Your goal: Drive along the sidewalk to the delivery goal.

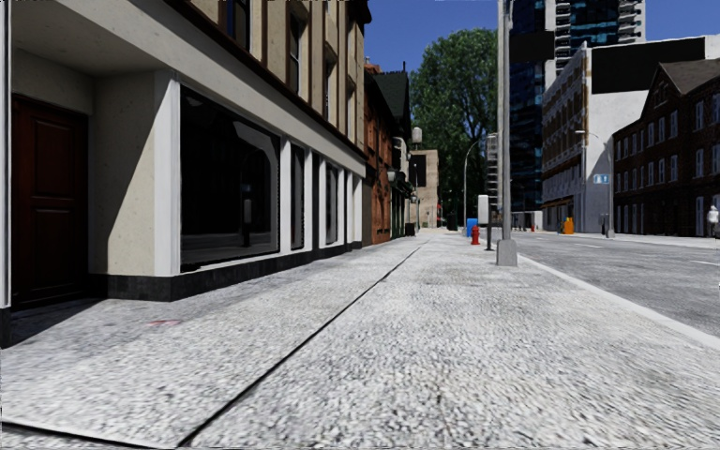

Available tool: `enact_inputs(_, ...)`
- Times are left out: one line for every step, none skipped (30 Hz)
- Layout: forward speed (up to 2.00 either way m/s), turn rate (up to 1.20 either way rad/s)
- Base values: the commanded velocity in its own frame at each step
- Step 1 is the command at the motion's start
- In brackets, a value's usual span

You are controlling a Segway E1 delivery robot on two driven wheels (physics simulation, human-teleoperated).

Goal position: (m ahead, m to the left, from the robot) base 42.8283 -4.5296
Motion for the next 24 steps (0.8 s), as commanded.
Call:
enact_inputs(2.00, -0.29)
enact_inputs(2.00, -0.29)
enact_inputs(2.00, -0.20)
enact_inputs(2.00, 0.00)
enact_inputs(2.00, 0.00)
enact_inputs(2.00, 0.00)
enact_inputs(2.00, 0.00)
enact_inputs(2.00, 0.00)
enact_inputs(2.00, 0.00)
enact_inputs(2.00, 0.00)
enact_inputs(2.00, 0.00)
enact_inputs(2.00, 0.00)
enact_inputs(2.00, 0.00)
enact_inputs(2.00, 0.00)
enact_inputs(2.00, 0.00)
enact_inputs(2.00, -0.06)
enact_inputs(2.00, -0.12)
enact_inputs(2.00, -0.16)
enact_inputs(2.00, -0.16)
enact_inputs(2.00, -0.20)
enact_inputs(2.00, -0.24)
enact_inputs(2.00, -0.28)
enact_inputs(2.00, -0.28)
enact_inputs(2.00, -0.31)
